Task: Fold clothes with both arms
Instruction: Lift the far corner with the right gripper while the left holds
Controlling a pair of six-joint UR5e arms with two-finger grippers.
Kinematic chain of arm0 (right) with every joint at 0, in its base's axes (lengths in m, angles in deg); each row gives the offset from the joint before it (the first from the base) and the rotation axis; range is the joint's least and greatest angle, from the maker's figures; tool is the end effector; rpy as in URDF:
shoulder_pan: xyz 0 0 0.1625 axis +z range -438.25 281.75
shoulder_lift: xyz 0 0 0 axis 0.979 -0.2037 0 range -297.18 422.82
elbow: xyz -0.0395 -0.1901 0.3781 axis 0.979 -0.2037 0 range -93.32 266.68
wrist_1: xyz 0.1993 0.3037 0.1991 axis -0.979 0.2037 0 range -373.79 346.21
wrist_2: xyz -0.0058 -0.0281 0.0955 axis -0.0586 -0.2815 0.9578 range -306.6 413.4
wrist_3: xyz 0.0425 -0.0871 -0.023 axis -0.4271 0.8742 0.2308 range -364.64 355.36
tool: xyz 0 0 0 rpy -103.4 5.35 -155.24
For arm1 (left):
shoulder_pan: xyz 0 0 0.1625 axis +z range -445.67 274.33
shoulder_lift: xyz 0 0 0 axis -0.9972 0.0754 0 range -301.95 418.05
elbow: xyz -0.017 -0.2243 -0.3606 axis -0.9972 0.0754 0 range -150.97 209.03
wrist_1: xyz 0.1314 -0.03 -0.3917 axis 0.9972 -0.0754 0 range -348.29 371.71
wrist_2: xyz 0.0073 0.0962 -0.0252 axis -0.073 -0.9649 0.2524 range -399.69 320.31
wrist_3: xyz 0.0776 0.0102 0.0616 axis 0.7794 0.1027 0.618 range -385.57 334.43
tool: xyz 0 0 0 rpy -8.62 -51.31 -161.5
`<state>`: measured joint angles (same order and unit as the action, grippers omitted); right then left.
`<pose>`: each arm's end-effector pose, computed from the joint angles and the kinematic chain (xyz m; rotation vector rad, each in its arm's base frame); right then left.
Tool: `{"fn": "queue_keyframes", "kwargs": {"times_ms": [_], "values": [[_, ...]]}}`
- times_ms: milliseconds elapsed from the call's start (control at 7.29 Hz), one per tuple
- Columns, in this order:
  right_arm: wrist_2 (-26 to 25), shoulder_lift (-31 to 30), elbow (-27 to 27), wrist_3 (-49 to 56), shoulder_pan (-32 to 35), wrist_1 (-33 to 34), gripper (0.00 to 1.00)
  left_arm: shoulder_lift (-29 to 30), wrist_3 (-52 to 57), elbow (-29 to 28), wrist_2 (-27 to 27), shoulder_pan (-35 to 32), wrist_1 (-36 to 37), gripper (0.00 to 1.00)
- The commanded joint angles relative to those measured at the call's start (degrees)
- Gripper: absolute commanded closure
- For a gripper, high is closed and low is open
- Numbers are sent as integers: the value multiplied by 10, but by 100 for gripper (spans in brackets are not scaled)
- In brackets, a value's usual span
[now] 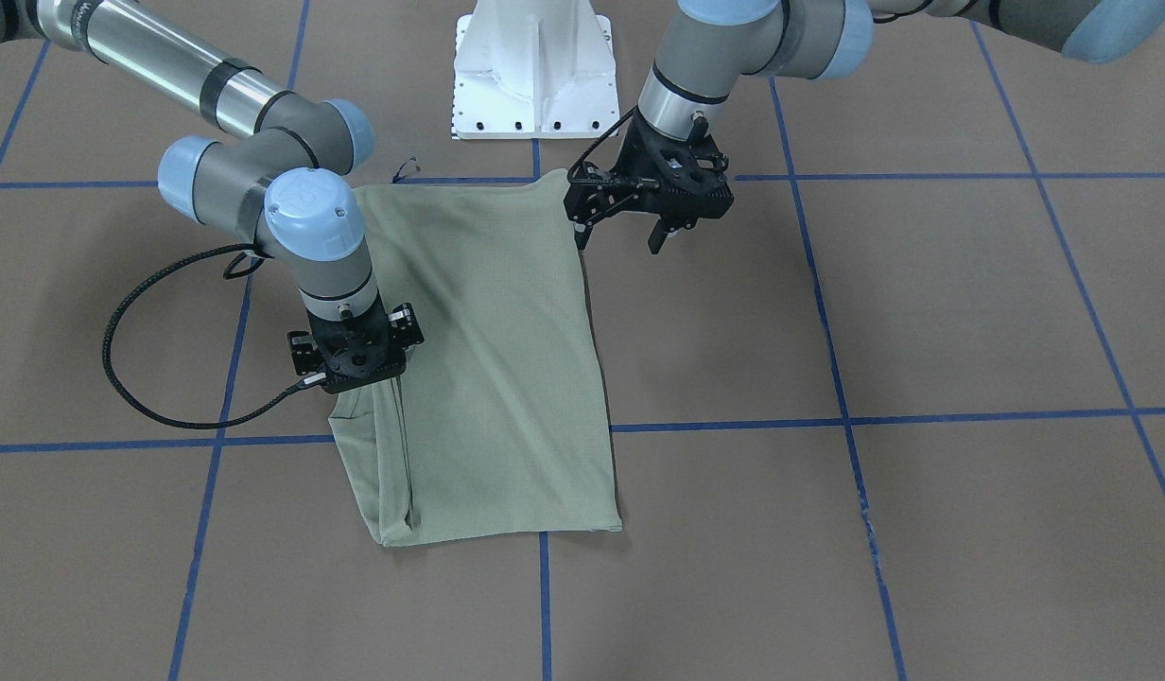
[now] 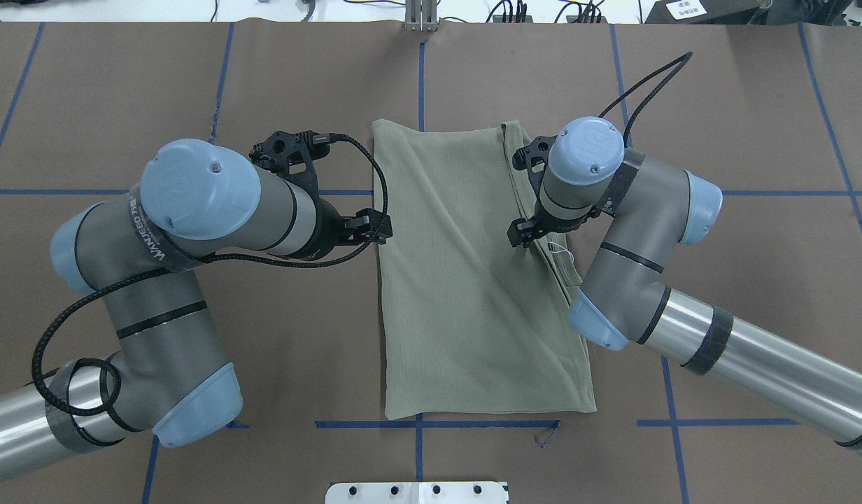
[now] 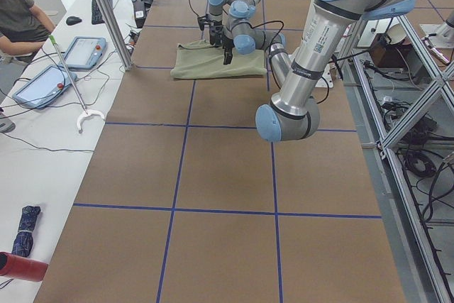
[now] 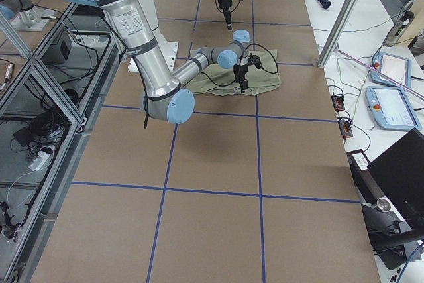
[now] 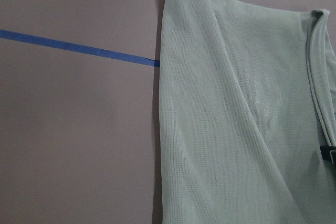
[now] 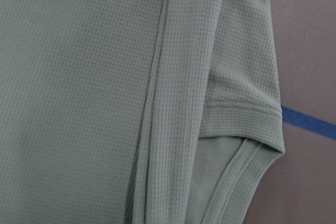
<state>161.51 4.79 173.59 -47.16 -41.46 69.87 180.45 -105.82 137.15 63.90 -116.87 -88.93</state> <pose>-0.5029 -0.5039 0.3534 0.1826 -0.6592 -0.2766 0.4649 -0.4099 0.1780 0.1710 1.0714 -0.2104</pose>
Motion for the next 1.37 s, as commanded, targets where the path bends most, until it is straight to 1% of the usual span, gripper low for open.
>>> {"fn": "queue_keyframes", "kwargs": {"times_ms": [0, 274, 548, 685, 822, 960, 1097, 1234], "values": [[3, -2, -1, 6, 10, 1, 0, 0, 0, 0, 0, 0, 0, 0], [3, -4, -1, 65, 36, 25, 0, 0, 0, -1, 0, 0, -1, 0], [0, -24, -7, 104, 58, 21, 0, 6, -1, -1, 0, 2, -1, 0], [2, -17, -8, 108, 65, 25, 0, 6, 0, -1, 0, 2, -1, 0], [16, -2, -10, 104, 78, 24, 0, 6, 0, -1, 0, 2, -1, 0], [28, 35, -25, 100, 84, 26, 0, 5, 0, -1, 0, 2, -1, 0], [28, 95, -85, 95, 83, 26, 0, 4, 1, -1, 1, 2, -1, 0], [26, 126, -137, 85, 73, 21, 0, 4, 1, -1, 1, 1, -1, 0]]}}
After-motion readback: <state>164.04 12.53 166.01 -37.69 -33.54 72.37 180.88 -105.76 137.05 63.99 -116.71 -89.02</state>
